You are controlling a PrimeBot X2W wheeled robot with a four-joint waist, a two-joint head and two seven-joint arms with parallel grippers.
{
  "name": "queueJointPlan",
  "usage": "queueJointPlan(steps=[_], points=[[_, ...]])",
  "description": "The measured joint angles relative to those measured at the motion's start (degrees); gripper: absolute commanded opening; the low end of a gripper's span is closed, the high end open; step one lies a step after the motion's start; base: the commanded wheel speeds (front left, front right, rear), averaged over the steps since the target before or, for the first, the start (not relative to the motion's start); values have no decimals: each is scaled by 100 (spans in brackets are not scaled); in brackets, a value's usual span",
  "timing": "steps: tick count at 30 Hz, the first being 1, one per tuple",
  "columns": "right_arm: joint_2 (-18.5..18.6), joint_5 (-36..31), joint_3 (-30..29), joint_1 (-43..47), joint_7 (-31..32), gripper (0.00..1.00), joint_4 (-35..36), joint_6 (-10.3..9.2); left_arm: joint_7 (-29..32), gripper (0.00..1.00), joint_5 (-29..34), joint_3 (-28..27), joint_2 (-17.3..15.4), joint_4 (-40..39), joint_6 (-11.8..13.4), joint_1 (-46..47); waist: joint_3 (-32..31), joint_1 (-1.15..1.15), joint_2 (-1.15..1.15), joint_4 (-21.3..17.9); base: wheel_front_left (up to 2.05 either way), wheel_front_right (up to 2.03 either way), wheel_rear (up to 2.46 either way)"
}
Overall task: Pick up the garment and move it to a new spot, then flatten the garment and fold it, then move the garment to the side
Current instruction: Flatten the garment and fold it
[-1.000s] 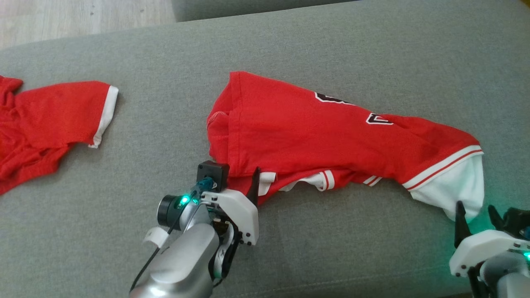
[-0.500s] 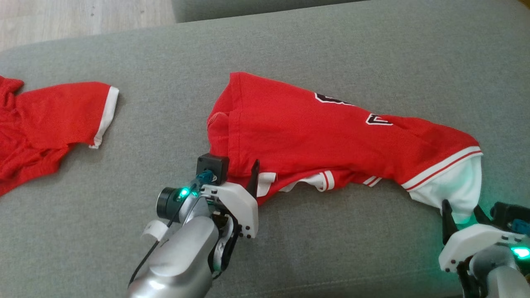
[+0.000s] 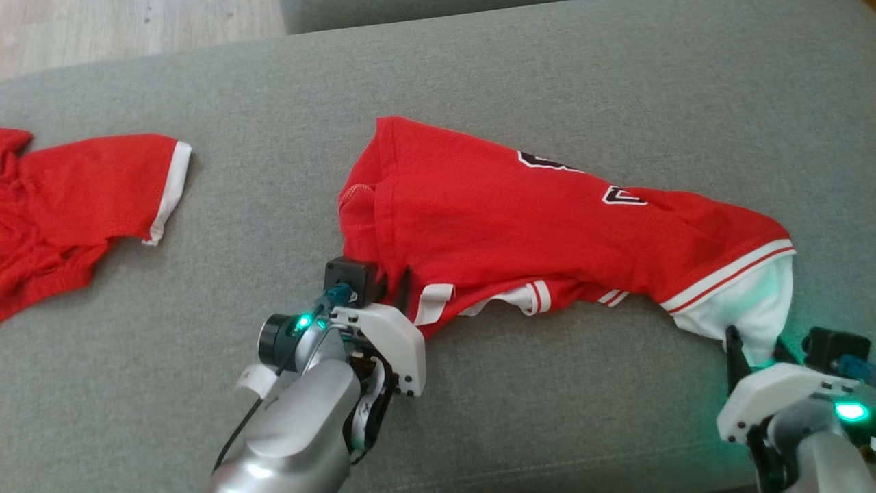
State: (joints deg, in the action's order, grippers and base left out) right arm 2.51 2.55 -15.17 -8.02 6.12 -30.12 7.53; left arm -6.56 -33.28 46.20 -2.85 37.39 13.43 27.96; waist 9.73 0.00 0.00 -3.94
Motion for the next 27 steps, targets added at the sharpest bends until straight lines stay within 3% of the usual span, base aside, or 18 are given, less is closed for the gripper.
queueJointPlan(steps=[1, 2, 8, 10, 17, 22, 27], points=[[1, 78, 32, -35, 0, 0, -32, 0, 0, 4, -23, 2, -1, 8, -38, 16, -9, 0, 0, -5, 0, 0, 0], [0, 162, 42, -68, -8, 0, -38, 0, -1, 0, -23, 2, -1, 8, -51, 44, -21, 0, 0, -6, 0, 0, 0], [10, 740, 31, -87, -105, 0, 422, 0, -7, 0, -289, -94, -47, -296, -165, 80, -157, 0, 0, 9, 0, 0, 0], [11, 1077, 27, -83, -92, 0, 944, 0, 54, 0, -455, -252, -121, -677, -196, 55, -243, 0, 0, 11, 0, 0, 0], [22, 2702, -415, 194, 892, 0, 3589, 0, 684, 0, -1220, -910, -921, -3273, -218, -294, -570, 0, 0, 29, 0, 0, 0], [25, 3356, -1061, 341, 1748, 0, 5242, 0, 1255, 0, -1532, -1372, -1496, -5423, 113, -504, -757, 0, 0, 56, 0, 0, 0], [92, 3853, -1605, -7, 2551, 0, 6243, 0, 1851, 0, -1837, -1671, -1762, -6849, 361, -415, -830, 0, 0, 84, 0, 0, 0]])
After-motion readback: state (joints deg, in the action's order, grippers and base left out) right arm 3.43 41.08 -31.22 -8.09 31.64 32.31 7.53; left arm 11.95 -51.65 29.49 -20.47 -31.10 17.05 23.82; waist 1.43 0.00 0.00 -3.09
